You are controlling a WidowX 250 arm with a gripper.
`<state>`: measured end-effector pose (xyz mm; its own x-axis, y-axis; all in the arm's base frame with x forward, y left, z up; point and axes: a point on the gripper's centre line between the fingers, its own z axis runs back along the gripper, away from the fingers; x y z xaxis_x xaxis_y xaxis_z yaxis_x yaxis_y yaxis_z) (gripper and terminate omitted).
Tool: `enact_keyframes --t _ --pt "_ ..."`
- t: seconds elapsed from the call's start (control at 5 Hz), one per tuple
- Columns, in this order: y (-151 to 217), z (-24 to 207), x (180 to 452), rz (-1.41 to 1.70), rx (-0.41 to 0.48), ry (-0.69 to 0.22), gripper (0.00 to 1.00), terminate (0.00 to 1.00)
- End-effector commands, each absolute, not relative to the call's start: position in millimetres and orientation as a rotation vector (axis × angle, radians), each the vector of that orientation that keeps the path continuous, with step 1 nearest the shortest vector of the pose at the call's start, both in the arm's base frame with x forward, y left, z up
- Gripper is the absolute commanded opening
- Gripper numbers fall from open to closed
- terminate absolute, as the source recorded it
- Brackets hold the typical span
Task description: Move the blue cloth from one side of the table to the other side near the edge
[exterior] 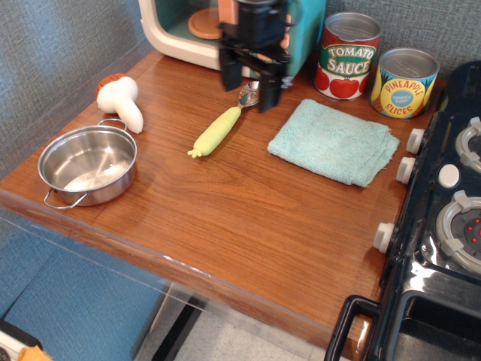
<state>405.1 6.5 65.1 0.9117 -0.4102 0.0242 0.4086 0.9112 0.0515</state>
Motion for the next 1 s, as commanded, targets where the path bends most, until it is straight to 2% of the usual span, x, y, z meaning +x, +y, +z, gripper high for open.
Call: enact_keyframes --t 0.0,0.4,0.8 --pt "-41 74 409 -0.438 0.089 -0.089 1.0 0.0" --pt "-56 45 412 -0.413 0.092 -0.035 1.0 0.0" --pt "-45 8 397 -0.417 0.137 -0.007 1.0 0.0"
